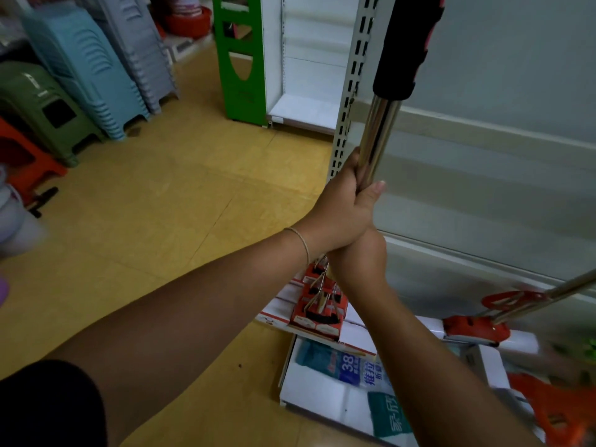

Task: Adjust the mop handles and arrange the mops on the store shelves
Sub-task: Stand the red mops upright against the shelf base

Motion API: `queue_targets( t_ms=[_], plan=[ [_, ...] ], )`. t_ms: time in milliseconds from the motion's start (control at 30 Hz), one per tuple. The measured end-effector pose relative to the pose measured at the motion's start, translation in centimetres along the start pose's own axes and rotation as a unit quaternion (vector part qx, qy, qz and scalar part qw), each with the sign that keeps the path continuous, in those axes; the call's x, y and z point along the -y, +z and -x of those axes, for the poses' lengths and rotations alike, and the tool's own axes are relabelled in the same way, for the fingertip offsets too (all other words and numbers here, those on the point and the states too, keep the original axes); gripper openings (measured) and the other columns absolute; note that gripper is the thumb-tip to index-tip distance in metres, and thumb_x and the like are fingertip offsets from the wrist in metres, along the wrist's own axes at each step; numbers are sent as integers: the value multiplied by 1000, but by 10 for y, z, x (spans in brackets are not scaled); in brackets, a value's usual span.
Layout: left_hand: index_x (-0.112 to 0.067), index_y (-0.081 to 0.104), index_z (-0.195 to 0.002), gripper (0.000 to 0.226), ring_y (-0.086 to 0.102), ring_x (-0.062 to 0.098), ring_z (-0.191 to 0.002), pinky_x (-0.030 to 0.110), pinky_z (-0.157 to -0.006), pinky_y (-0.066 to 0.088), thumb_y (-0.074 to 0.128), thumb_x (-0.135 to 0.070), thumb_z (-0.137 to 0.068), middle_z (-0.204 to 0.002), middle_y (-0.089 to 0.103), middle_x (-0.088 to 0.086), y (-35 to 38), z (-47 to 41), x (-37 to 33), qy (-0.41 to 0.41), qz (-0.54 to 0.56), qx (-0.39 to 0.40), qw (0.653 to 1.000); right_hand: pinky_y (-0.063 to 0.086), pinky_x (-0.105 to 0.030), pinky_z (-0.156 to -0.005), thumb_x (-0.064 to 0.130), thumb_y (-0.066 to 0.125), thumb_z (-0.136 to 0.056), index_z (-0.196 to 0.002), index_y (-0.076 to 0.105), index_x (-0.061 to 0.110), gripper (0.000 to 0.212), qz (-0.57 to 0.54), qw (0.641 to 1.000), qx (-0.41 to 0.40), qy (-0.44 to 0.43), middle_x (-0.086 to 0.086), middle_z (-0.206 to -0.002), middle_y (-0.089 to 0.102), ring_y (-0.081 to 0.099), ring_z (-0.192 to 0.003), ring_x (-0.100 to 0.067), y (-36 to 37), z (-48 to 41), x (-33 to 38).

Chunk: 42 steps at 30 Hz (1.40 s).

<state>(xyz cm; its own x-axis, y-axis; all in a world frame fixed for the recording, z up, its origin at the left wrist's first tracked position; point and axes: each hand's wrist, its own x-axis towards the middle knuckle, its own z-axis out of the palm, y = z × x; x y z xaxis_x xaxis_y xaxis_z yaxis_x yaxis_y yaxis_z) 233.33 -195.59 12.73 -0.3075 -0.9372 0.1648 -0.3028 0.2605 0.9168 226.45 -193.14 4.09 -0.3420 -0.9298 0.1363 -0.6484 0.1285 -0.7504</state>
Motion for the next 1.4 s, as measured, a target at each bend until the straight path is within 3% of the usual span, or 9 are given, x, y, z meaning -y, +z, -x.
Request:
queue_targets(
  t_ms=[167,300,400,500,600,667,867,1033,1400],
  plan=[
    [-7,38,-143,48,56,20,-117,22,-95,41,51,-24,-100,-110,56,-4,-3,2,2,-3,-8,3,1000,29,-21,-50,23,50,-97,-130,51,11,36,2,1000,-6,-22,8,-77,53,54,-68,-15,1,3,3],
    [-9,32,-147,54,52,19,-124,22,-99,40,51,-27,-100,-129,58,6,-4,2,9,10,-12,13,1000,33,-11,-56,19,53,-95,-139,45,14,45,-42,997,-9,-71,-2,-102,66,59,-84,-13,0,12,-5],
    [-12,26,-150,65,52,13,-122,11,-94,39,56,-36,-97,-130,58,1,0,3,29,5,-12,29,999,44,-22,-77,25,66,-91,-149,34,21,67,-68,995,44,-65,-1,-128,64,63,-105,-17,4,22,-29],
    [-13,21,-152,76,49,11,-125,5,-92,37,62,-38,-93,-139,52,2,8,10,62,1,-57,74,996,43,-27,-81,31,69,-91,-154,26,26,76,-27,993,113,-13,-3,-134,61,60,-116,-26,3,37,-54],
    [-20,11,-155,85,46,16,-131,26,-106,42,64,-37,-90,-145,46,2,15,19,92,-27,-81,117,989,43,-27,-87,35,69,-91,-156,21,27,81,-22,988,154,18,-3,-140,57,57,-124,-26,3,52,-67],
    [-17,16,-154,80,50,22,-128,31,-102,45,63,-34,-91,-140,51,5,19,23,105,-47,-96,131,986,42,-29,-94,31,66,-93,-156,19,28,79,-32,983,177,48,-2,-146,52,52,-129,-26,7,60,-70],
    [-14,24,-152,64,55,26,-118,25,-93,42,55,-26,-98,-132,57,10,28,26,113,-115,-89,124,982,45,-30,-73,18,51,-100,-151,29,17,55,-5,982,168,83,-15,-120,67,66,-99,-31,41,69,-68],
    [-15,25,-153,64,47,27,-131,34,-110,38,56,-25,-98,-143,50,11,27,24,113,-130,-66,116,983,41,-27,-75,12,47,-101,-148,31,13,50,-14,982,163,99,-15,-119,66,64,-104,-35,47,66,-59],
    [-14,20,-152,71,46,29,-133,38,-110,39,55,-39,-96,-147,47,10,18,23,101,-162,-112,175,965,48,-33,-78,10,46,-99,-157,13,25,69,2,975,195,111,-17,-122,64,64,-103,-34,20,70,-42]
  ],
)
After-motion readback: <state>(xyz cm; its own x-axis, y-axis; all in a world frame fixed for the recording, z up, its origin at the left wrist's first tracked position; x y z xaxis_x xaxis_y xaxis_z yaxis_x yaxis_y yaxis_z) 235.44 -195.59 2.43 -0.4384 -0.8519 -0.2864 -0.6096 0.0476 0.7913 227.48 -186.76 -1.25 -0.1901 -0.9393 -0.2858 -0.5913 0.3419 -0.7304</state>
